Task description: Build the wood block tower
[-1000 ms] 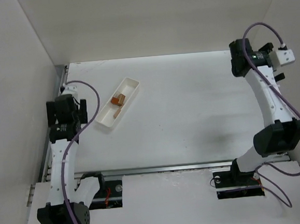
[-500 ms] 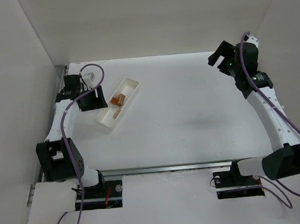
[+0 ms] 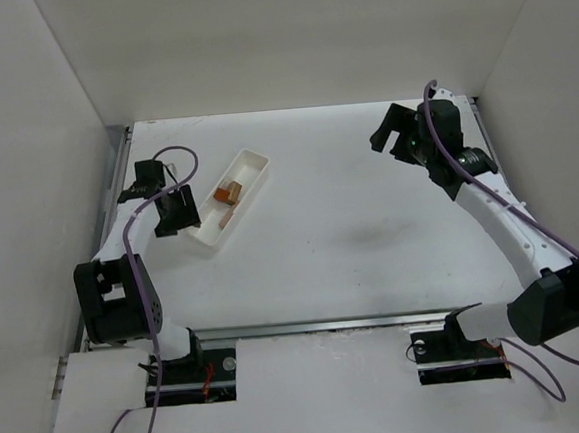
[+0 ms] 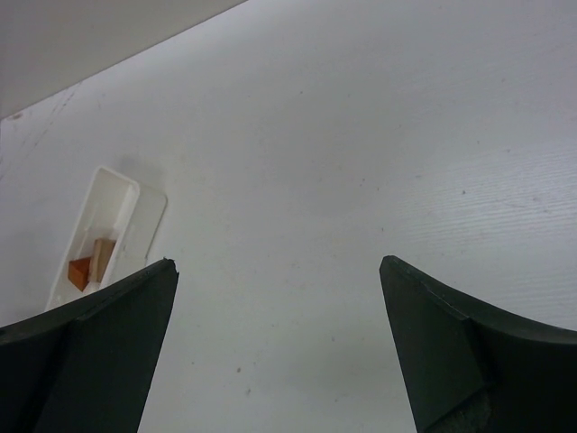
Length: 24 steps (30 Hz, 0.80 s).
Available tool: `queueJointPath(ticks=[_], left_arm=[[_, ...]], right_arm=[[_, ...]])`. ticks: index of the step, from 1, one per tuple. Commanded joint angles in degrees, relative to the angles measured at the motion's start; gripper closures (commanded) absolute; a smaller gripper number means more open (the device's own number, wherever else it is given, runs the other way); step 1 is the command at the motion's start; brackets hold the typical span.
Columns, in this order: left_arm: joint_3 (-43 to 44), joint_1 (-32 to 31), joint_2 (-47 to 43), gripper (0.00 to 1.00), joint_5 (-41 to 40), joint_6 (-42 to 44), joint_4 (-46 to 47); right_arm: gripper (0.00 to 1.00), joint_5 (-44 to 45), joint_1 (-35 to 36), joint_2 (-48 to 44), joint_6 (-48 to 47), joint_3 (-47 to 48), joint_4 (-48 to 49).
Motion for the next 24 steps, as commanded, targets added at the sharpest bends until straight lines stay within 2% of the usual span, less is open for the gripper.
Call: queueJointPath(ticks=[1, 7, 11, 12, 15, 18, 19, 24], left_arm=[[-1.14, 0.21, 0.51, 0.42, -0.73, -1.11, 0.97], [-1.14, 0.21, 5.16, 0.44, 4.28, 0.12, 0.97], [-0.35, 0.21, 7.98, 0.62, 4.29, 0.12, 0.97], [-0.35, 0.21, 7.98, 0.70, 4.29, 0.12, 0.97], [-0.34, 0.21, 9.39, 0.77, 3.76, 0.12, 1.58], [-0.34, 0.21, 10.62, 0.90, 3.15, -0.41, 2.12], [0.18, 0.21, 10.62, 1.00, 2.45, -0.41, 2.12], [0.88, 0.21, 10.62, 1.00, 1.83, -0.41, 2.64]], right_arm=[[0.00, 2.05, 2.08, 0.28, -0.14, -0.32, 3.11], [0.00, 4.86, 3.76, 1.51, -0.13, 1.08, 1.27], [0.00, 6.00, 4.99, 1.51, -0.13, 1.08, 1.27], [0.00, 6.01, 4.99, 1.51, -0.13, 1.08, 1.27], [0.00, 7.41, 6.30, 1.51, -0.13, 1.08, 0.74], [0.00, 7.94, 7.01, 1.51, -0.13, 1.08, 0.13], [0.00, 7.94, 7.01, 1.51, -0.13, 1.08, 0.12], [0.00, 9.08, 8.86, 1.51, -0.66, 1.08, -0.40]])
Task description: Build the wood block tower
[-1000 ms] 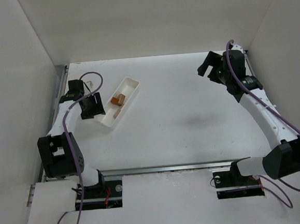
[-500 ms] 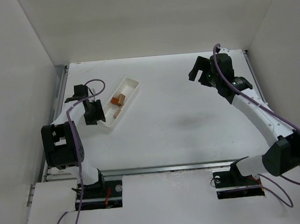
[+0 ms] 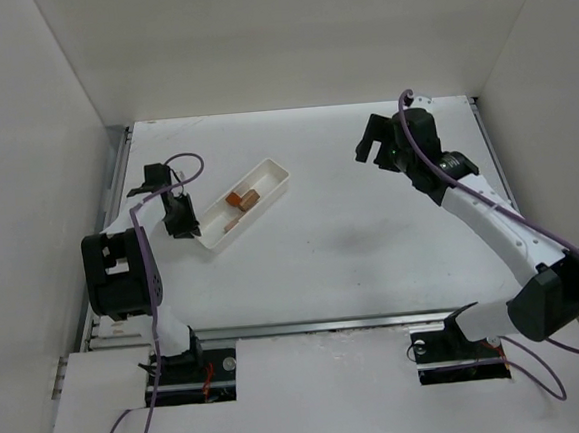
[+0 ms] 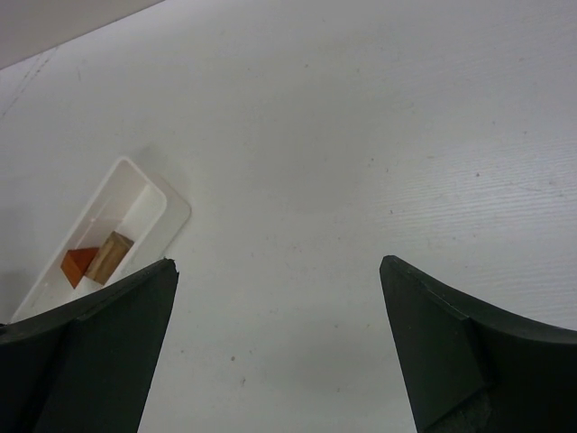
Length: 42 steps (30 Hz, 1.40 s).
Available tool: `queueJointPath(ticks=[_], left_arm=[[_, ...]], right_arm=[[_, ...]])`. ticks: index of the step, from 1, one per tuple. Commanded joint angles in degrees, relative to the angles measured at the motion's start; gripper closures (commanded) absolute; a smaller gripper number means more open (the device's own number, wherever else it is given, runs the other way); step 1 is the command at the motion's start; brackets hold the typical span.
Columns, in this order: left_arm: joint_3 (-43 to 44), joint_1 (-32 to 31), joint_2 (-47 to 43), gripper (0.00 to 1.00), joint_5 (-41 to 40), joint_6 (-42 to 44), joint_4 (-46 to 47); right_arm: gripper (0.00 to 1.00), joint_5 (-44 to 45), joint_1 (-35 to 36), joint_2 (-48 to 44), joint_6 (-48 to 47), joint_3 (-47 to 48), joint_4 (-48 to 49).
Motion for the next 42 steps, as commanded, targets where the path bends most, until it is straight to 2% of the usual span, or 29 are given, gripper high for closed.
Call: queueJointPath(ticks=[1, 6, 7, 10, 17, 22, 27, 28, 29, 38, 42], left_arm=[[2.28, -0.05, 0.48, 1.00, -1.71, 0.29, -0.46], [4.31, -0.05, -5.31, 1.00, -7.49, 1.78, 4.53], [4.31, -1.10, -8.46, 1.00, -12.82, 2.74, 8.38], [2.30, -2.86, -13.13, 1.00, -22.59, 9.06, 15.16], [1.76, -8.91, -17.81, 1.00, -33.68, 21.81, 28.08], [-2.36, -13.75, -19.83, 1.00, -40.02, 32.61, 39.95], [-4.47, -17.27, -20.36, 1.00, -43.19, 41.05, 46.72], [-6.22, -18.84, -21.14, 1.00, -43.72, 43.07, 50.48], [-6.93, -19.56, -21.93, 1.00, -43.72, 47.79, 52.43], [-7.46, -22.64, -20.79, 1.00, -43.29, 70.49, 68.25], [-11.58, -25.52, -20.79, 1.00, -41.88, 80.60, 81.06]], right_arm=[[0.00, 1.96, 1.69, -0.28, -0.68, 1.50, 0.06], [0.00, 1.96, 2.92, -0.28, -0.68, 1.50, 0.06], [0.00, 1.96, 3.45, -0.28, -0.68, 2.02, 0.06], [0.00, 1.96, 4.06, -0.28, -0.68, 2.03, 0.06], [0.00, 2.48, 6.18, 0.77, -0.68, 2.03, 0.58], [0.00, 3.19, 7.41, 0.77, -0.68, 2.03, 0.58], [0.00, 3.72, 8.46, 0.77, -0.68, 1.41, 1.11], [0.00, 3.72, 8.46, 0.77, -0.68, 1.41, 1.11], [0.00, 3.11, 9.07, 0.77, -0.68, 0.89, 1.11], [0.00, 3.10, 9.60, 0.08, 0.90, -1.31, 1.11], [0.00, 3.10, 9.60, -0.98, 1.43, -2.45, 1.64]])
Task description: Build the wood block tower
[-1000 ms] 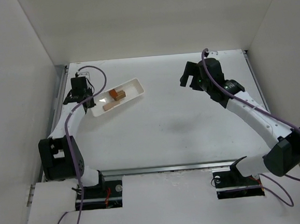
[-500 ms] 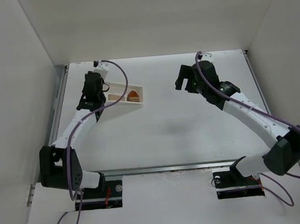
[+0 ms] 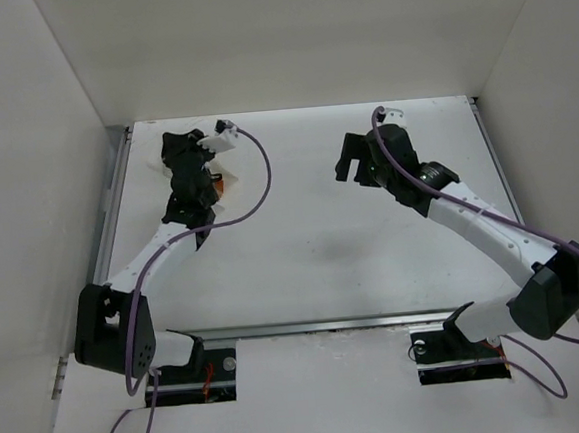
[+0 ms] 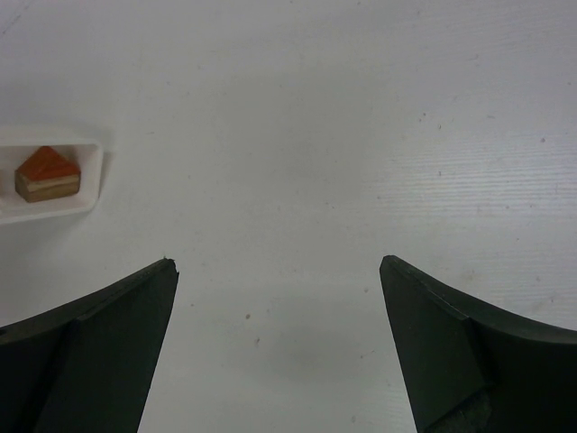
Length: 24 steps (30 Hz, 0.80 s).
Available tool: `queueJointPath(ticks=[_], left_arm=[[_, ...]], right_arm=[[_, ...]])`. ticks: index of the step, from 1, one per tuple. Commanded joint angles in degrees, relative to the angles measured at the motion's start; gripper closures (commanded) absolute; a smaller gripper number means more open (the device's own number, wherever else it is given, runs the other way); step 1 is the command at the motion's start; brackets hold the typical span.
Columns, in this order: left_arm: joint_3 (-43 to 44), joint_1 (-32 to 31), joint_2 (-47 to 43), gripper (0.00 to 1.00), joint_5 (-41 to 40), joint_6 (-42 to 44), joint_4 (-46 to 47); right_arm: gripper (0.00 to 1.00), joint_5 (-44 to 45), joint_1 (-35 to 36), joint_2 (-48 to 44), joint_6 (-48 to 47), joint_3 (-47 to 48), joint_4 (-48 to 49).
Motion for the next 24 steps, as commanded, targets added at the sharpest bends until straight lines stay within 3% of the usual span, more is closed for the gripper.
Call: queueJointPath(ticks=[1, 16, 24], left_arm=[[-2.70, -2.87, -1.41, 1.00, 1.02, 12.49, 18.69], [-20.45, -16.49, -1.41, 1.00, 4.72, 35.25, 39.89], [-24.15, -24.40, 0.87, 1.00, 1.65, 36.58, 41.56]], right_arm=[[0.00, 0.61, 0.47, -2.36, 0.75, -0.71, 1.94], [0.00, 2.81, 0.47, -4.55, 1.80, -2.91, 2.47], [0.00, 2.81, 0.47, -4.56, 2.86, -4.04, 3.00]])
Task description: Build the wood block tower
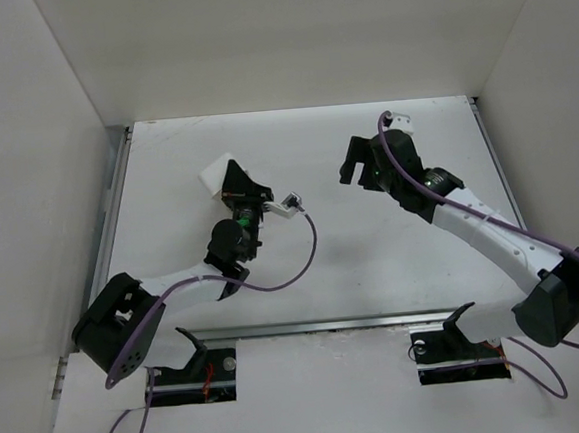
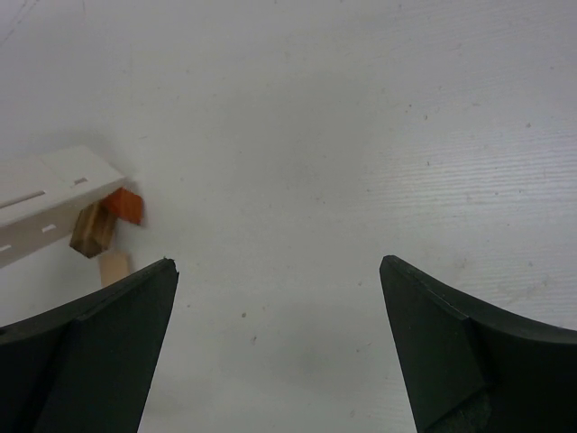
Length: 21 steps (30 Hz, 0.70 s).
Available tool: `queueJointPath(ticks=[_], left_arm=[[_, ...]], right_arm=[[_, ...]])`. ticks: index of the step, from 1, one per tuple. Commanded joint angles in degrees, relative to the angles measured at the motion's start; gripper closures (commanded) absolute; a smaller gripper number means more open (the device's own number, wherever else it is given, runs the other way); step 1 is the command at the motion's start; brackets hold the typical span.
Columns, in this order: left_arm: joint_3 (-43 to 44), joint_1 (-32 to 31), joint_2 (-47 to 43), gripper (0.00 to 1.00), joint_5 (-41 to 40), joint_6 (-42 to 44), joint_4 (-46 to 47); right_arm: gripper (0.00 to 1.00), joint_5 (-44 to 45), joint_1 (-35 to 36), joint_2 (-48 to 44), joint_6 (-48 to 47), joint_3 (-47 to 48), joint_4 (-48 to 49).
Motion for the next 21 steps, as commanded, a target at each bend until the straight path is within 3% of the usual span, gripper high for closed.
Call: queueJointPath(ticks=[1, 10, 12, 13, 14, 15, 17, 18, 21], left_arm=[[-0.79, -2.79, 0.66, 1.00, -2.74, 0.45, 4.97], [0.35, -5.78, 1.97, 1.00, -7.66, -3.58, 1.03], [6.04, -5.09, 2.68, 1.00, -11.53, -7.35, -6.86], [9.29, -4.30, 3.64, 1.00, -13.28, -14.68, -11.59], [17.93, -3.16, 4.43, 1.00, -16.78, -19.88, -17.90], [22.72, -0.54, 6.35, 1.00, -17.77, -25.42, -32.67], [31.60, 2.64, 8.56, 1.00, -18.30, -39.10, -45.59], [38.26, 5.70, 11.01, 1.00, -18.31, -41.79, -53.48], [43.85, 9.93, 13.66, 1.00, -18.31, -45.16, -58.39]], right_arm=[[0.00, 1.19, 0.38, -2.55, 0.91, -0.88, 2.74], [0.00, 1.72, 0.38, -3.17, 0.91, -1.93, 2.74], [0.00, 1.19, 0.38, -3.17, 0.91, -1.93, 2.74], [0.00, 0.58, 0.38, -2.65, 0.91, -1.93, 2.13], [0.00, 0.58, 0.38, -1.68, 0.91, -1.93, 1.60], [0.00, -0.12, 0.38, -1.06, 0.91, -1.93, 0.46], [0.00, -1.53, 0.38, 0.17, 0.91, -1.23, -0.08], [0.00, -2.14, 0.38, 0.78, 0.91, -1.23, -0.08], [0.00, -3.72, 0.38, 0.79, 0.39, -1.23, -0.08]])
